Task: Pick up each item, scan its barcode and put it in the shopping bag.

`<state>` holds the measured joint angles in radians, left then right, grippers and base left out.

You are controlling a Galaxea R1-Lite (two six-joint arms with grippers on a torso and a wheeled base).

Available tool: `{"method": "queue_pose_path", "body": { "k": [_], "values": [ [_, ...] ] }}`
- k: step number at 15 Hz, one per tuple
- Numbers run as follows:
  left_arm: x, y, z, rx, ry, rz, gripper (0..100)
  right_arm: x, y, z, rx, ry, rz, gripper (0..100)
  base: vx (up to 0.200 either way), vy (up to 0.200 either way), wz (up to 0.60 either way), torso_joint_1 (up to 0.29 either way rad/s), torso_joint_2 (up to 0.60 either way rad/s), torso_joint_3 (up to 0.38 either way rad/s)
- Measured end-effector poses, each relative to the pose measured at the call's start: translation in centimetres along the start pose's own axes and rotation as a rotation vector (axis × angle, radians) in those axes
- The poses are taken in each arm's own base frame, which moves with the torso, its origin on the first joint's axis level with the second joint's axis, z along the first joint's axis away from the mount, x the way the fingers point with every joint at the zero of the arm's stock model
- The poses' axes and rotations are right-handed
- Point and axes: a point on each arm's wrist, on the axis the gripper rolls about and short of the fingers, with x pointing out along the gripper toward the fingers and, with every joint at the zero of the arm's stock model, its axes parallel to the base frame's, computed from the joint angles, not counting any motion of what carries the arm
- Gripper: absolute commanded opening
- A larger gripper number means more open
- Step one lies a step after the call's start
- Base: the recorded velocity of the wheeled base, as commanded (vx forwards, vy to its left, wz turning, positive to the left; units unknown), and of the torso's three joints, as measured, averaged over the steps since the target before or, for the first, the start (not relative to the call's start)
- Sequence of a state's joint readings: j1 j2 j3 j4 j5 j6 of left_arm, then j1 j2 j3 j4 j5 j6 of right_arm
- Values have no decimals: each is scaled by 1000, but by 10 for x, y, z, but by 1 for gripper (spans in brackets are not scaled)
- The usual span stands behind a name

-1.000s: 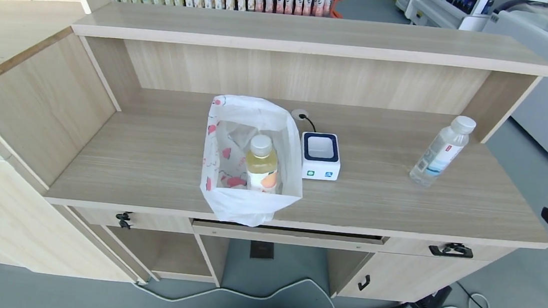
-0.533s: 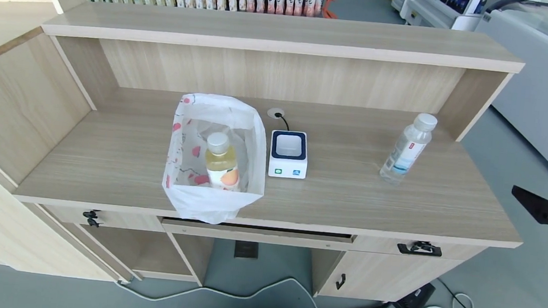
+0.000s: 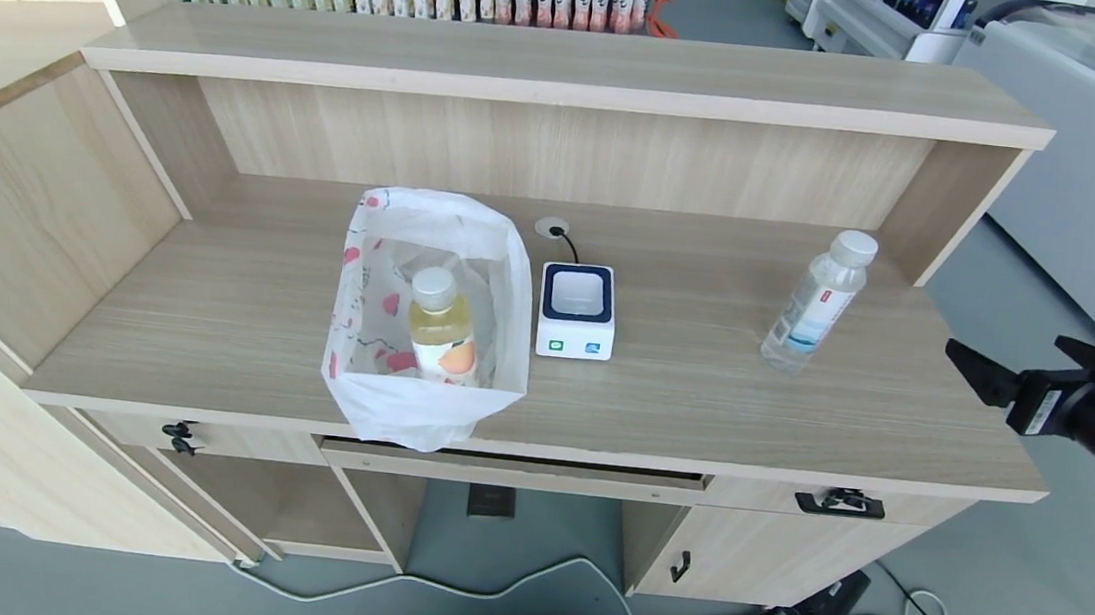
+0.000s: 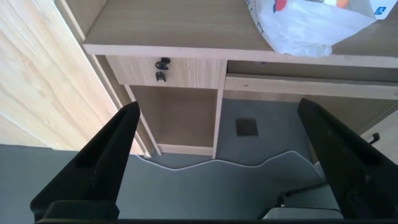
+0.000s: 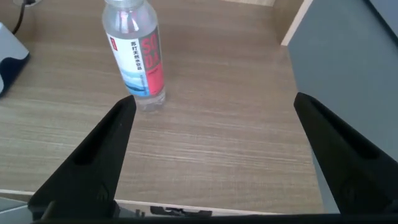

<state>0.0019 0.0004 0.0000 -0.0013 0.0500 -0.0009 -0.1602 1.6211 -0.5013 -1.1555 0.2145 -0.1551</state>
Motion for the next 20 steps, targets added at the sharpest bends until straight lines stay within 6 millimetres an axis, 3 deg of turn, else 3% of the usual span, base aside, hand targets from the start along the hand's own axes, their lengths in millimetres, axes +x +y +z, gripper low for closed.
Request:
{"method": "queue_pose_path", "body": {
  "k": [7, 15, 20],
  "values": [
    [0, 0, 0, 0, 0, -1, 100, 46, 10, -25, 2, -42, 38, 100, 0, 0, 0, 0, 0, 0],
    [0, 0, 0, 1, 0, -1, 100, 93, 40, -24, 21, -90, 65, 100, 0, 0, 0, 0, 0, 0],
    [0, 0, 0, 2, 0, 0, 100, 119, 46, -24, 23, -92, 63, 100, 0, 0, 0, 0, 0, 0]
  ]
}}
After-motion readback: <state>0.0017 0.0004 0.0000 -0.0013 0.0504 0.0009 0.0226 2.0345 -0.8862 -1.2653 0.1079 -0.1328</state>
